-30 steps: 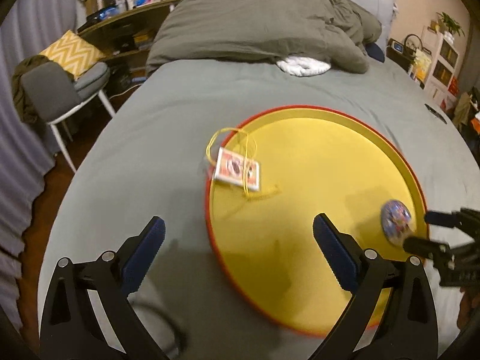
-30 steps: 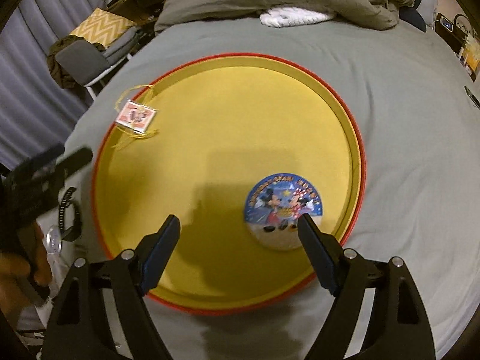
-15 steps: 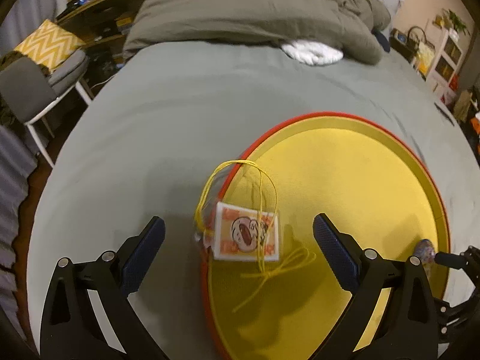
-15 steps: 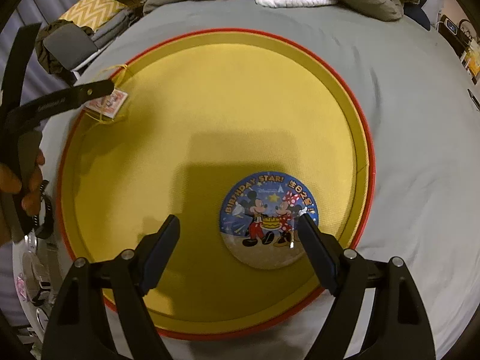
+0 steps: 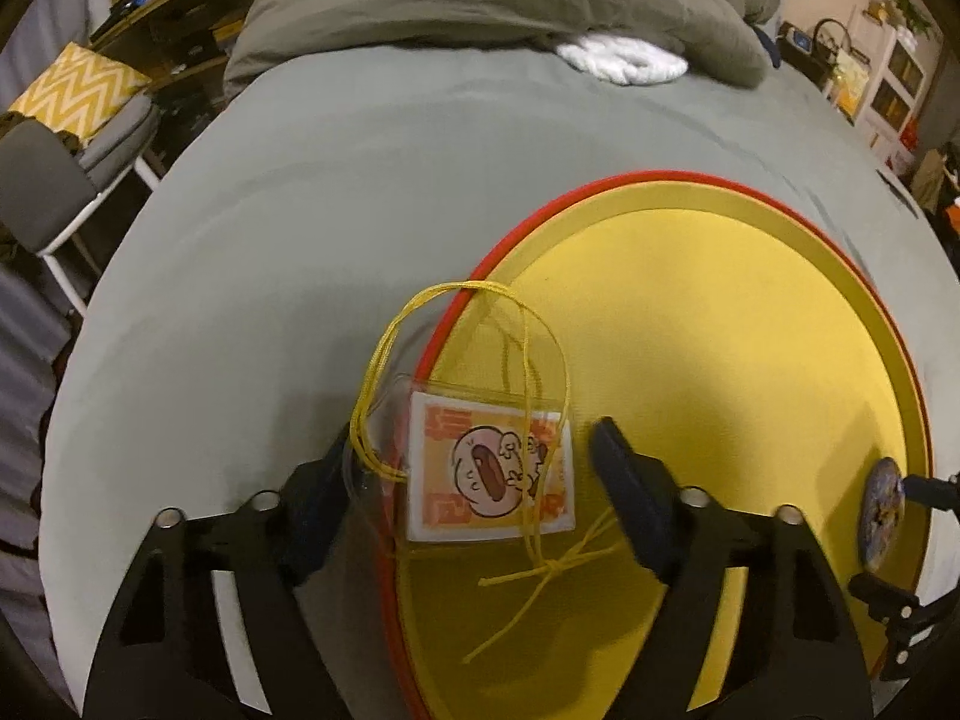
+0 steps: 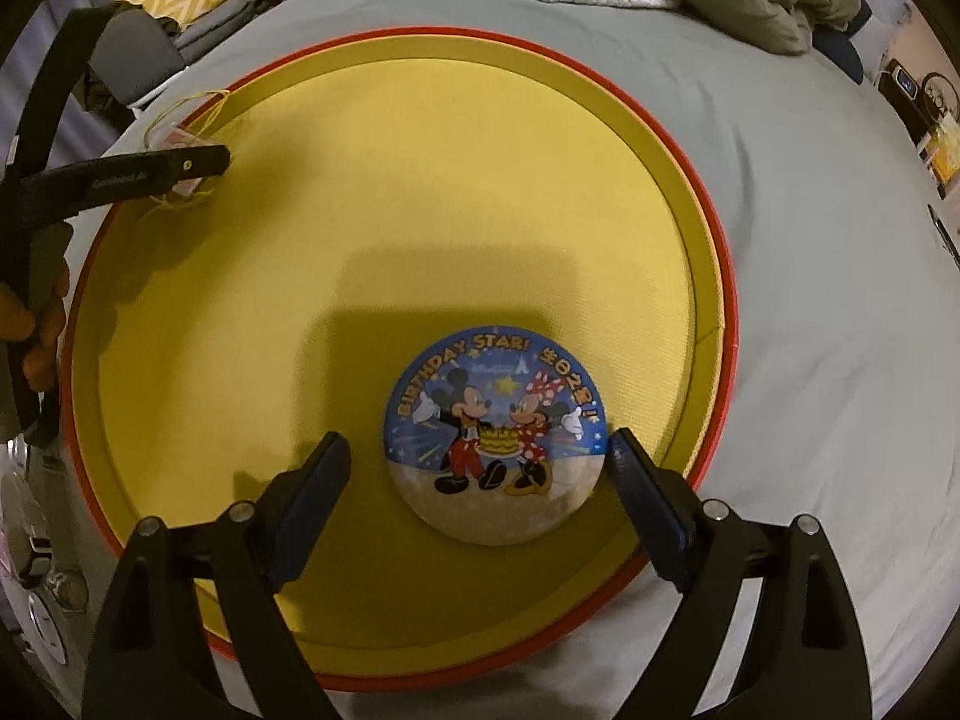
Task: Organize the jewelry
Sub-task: 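Grasp the Mickey badge with the right tool while the left tool grasps the card tag, then carry the Mickey badge off the tray with the right tool while the left tool carries the card tag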
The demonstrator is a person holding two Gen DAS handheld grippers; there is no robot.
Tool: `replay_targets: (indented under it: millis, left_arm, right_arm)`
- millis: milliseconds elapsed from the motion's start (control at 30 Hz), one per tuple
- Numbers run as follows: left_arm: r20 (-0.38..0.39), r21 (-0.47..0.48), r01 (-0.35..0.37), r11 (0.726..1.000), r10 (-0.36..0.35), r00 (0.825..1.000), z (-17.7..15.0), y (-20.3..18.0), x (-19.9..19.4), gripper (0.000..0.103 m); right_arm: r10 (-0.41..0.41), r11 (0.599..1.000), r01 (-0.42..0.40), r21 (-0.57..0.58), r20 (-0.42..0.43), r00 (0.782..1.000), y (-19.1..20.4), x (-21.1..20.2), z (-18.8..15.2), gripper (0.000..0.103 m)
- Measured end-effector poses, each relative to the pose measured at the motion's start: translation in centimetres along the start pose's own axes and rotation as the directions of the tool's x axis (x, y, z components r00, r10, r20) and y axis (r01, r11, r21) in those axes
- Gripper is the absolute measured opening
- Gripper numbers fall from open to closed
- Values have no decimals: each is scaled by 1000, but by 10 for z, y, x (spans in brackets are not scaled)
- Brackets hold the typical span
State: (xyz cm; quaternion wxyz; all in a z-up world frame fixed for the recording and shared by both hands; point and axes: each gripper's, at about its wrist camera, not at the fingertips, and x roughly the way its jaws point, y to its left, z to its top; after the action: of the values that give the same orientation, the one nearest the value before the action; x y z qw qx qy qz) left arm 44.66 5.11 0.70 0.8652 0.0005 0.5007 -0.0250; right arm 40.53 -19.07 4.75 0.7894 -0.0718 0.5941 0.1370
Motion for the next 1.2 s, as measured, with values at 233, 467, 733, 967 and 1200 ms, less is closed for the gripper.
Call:
replay_targets:
  millis: [233, 467, 733, 967, 1200]
  left_arm:
    - [20, -11, -11, 1000, 11, 1000, 2, 3, -4, 40]
    - [19, -45, -1, 999, 2, 1000, 2, 17, -6, 18]
    - [58, -66, 12, 998, -8, 998, -1, 21, -22, 14]
    - [79, -86, 25, 996, -19, 997, 0, 25, -35, 9]
    - [111, -73, 51, 996, -42, 993, -1, 20, -52, 5]
  right_arm:
    - [-11, 1000, 11, 15, 14, 1000, -7, -3, -4, 70]
    - [-14, 1000, 13, 23, 27, 1000, -13, -10, -8, 69]
    - [-6, 999, 4, 46, 57, 998, -17, -21, -12, 69]
    - [2, 999, -6, 52, 76, 997, -21, -32, -14, 69]
    - [4, 999, -9, 53, 92, 996, -20, -41, -17, 68]
